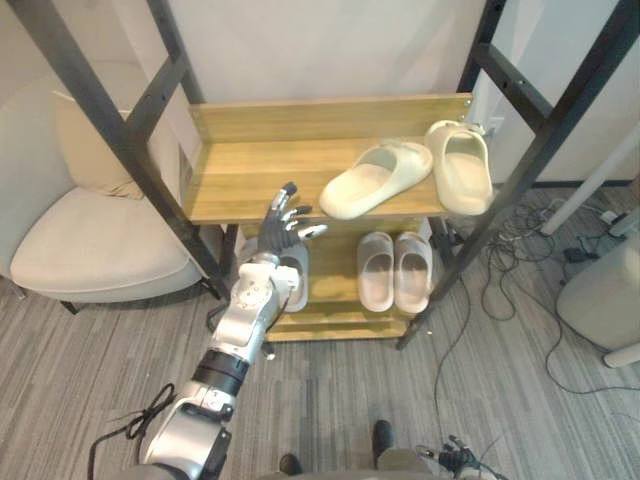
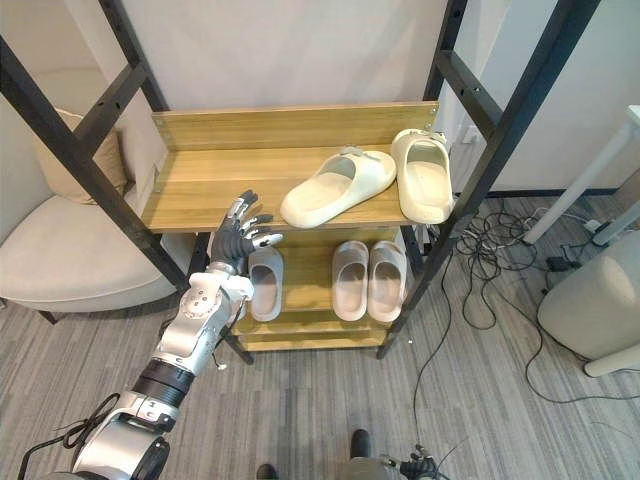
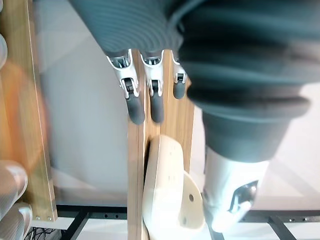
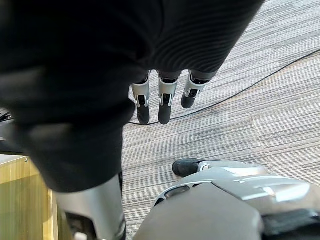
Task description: Organize the slippers on the shoe rack
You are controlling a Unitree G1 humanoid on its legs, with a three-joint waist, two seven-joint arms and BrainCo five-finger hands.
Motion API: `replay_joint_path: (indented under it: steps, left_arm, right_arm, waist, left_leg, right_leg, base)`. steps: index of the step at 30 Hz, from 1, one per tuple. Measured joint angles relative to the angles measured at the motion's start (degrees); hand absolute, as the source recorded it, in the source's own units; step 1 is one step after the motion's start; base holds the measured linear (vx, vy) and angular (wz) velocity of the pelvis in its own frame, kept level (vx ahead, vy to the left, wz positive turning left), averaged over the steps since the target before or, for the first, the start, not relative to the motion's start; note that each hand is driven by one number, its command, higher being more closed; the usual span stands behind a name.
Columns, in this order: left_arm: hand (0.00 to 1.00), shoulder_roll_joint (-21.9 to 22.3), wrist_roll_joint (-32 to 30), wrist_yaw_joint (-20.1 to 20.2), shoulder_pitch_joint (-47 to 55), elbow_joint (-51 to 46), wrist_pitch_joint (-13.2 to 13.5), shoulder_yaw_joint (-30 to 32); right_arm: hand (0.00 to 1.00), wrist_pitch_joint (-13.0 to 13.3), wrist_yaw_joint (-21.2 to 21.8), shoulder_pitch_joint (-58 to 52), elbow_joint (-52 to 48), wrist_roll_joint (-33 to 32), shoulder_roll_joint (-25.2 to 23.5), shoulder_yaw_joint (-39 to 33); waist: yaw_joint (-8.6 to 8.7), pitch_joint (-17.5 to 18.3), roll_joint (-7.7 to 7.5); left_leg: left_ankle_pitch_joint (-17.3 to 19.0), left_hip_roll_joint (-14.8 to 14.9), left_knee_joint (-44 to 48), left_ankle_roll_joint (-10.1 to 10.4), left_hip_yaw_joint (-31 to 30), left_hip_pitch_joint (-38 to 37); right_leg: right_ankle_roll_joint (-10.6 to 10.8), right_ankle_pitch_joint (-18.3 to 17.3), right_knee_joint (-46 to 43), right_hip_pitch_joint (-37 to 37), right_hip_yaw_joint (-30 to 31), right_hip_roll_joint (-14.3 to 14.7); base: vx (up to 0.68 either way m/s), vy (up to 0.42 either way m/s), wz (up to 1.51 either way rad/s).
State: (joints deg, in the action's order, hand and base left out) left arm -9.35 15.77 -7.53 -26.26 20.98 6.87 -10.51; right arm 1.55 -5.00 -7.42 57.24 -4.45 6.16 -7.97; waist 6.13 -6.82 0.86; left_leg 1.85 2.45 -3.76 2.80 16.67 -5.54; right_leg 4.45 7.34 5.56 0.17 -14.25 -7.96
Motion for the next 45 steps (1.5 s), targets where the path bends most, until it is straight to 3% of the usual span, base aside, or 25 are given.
replay_joint_path:
  steps: [12,23,26,29,34,45]
  left_arm:
    - [0.0,-0.1,-2.1,-1.4,0.1,2.7,-1.1,2.6]
    - [0.0,-1.3,6.5,-0.8,8.7,-11.9,-2.5,-0.3]
    - [0.0,-1.4,8.0,0.8,10.2,-17.5,-2.1,-1.6]
    - [0.0,-1.5,9.4,2.7,10.1,-23.8,0.2,-2.2]
    - [0.0,-1.5,11.5,2.8,10.1,-24.4,0.3,-2.7]
    - [0.0,-1.1,10.1,2.7,7.5,-23.3,0.3,-4.8]
  right_arm:
    - [0.0,-0.2,0.0,-0.1,0.0,0.0,-0.3,0.2]
    - [0.0,-0.2,0.1,-0.1,0.0,0.0,-0.1,0.8]
    - [0.0,-0.3,0.3,-0.3,0.0,0.0,0.4,1.7]
    - [0.0,-0.5,0.4,-0.4,0.0,0.0,0.7,2.0]
    - [0.0,-0.5,0.4,-0.1,0.0,0.0,1.3,2.3]
    - [0.0,-0.6,0.5,0.1,0.4,0.0,1.8,3.8]
  waist:
    - [-0.01,0.4,-0.59]
    - [-0.34,0.4,-0.58]
    - [-1.13,0.4,-0.55]
    - [-1.64,0.6,-0.19]
    - [-1.92,1.8,0.73]
    - [-2.01,3.2,0.67]
  left_leg:
    - [0.0,0.0,0.0,0.0,-0.4,0.1]
    - [0.0,-0.1,0.0,0.0,-1.0,0.4]
    - [0.0,-0.1,0.1,0.0,-1.2,0.4]
    - [0.0,-0.1,0.4,0.0,-1.6,0.2]
    - [0.0,0.0,0.4,0.0,-2.1,0.2]
    - [-0.3,0.1,0.0,0.3,-3.1,0.4]
  right_leg:
    - [0.0,0.0,0.0,0.1,-0.5,0.0]
    - [0.0,0.0,-0.1,0.0,-1.0,-0.1]
    - [0.0,0.0,-0.2,0.2,-1.1,-0.1]
    - [0.0,0.0,0.0,0.8,-1.6,-0.2]
    - [-0.3,-0.3,0.0,1.0,-2.3,-0.2]
    - [-0.2,-0.8,0.0,1.2,-3.3,-0.1]
  base:
    - [0.0,0.0,0.0]
    - [0.0,0.0,0.01]
    - [0.0,-0.004,0.01]
    - [-0.03,-0.022,0.07]
    - [-0.04,-0.031,0.04]
    - [0.01,-0.025,0.04]
